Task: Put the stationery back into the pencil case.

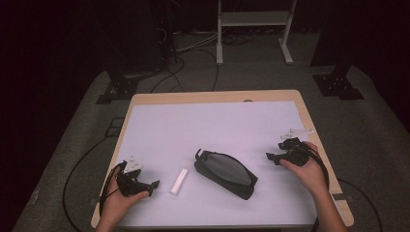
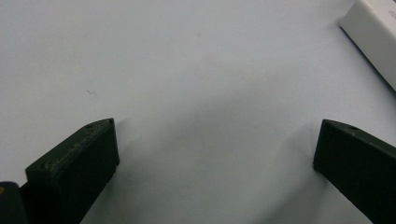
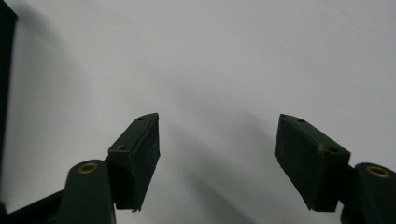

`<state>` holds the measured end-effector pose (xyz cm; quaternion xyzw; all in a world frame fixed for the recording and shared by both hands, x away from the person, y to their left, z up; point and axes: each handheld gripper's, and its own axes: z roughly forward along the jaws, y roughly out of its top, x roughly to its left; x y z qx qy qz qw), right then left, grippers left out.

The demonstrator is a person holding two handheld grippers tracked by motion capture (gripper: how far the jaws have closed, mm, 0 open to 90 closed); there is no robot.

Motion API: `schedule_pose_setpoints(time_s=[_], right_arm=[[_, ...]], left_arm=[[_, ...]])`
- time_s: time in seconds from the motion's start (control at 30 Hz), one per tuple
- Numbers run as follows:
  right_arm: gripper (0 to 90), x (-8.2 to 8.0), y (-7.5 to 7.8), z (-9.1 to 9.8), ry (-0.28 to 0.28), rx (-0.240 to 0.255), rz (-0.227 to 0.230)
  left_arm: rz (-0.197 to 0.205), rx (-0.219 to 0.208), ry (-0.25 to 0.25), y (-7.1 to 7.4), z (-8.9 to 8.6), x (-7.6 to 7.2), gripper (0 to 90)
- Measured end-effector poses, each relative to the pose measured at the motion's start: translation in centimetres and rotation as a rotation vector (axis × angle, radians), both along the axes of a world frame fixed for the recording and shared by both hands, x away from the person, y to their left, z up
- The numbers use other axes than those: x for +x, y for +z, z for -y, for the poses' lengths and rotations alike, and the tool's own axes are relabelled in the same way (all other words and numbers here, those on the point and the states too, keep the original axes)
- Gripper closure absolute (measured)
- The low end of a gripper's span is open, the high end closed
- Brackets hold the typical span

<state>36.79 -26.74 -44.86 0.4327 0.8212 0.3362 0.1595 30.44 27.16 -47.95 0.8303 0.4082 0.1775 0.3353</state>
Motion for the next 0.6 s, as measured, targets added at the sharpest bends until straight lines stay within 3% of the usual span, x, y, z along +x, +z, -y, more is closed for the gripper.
schedule_pose_setpoints(time_s=[0.27, 0.6], right_arm=[[29.5, 0.4, -0.7, 0.6, -0.04, -0.046, 0.007], [24.9, 1.0, -2.2, 1.4, -0.076, -0.051, -0.025]], left_arm=[[0.0, 0.0, 0.0, 0.0, 0.0, 0.0, 0.0], [0.0, 0.0, 0.0, 0.0, 0.0, 0.0, 0.0]])
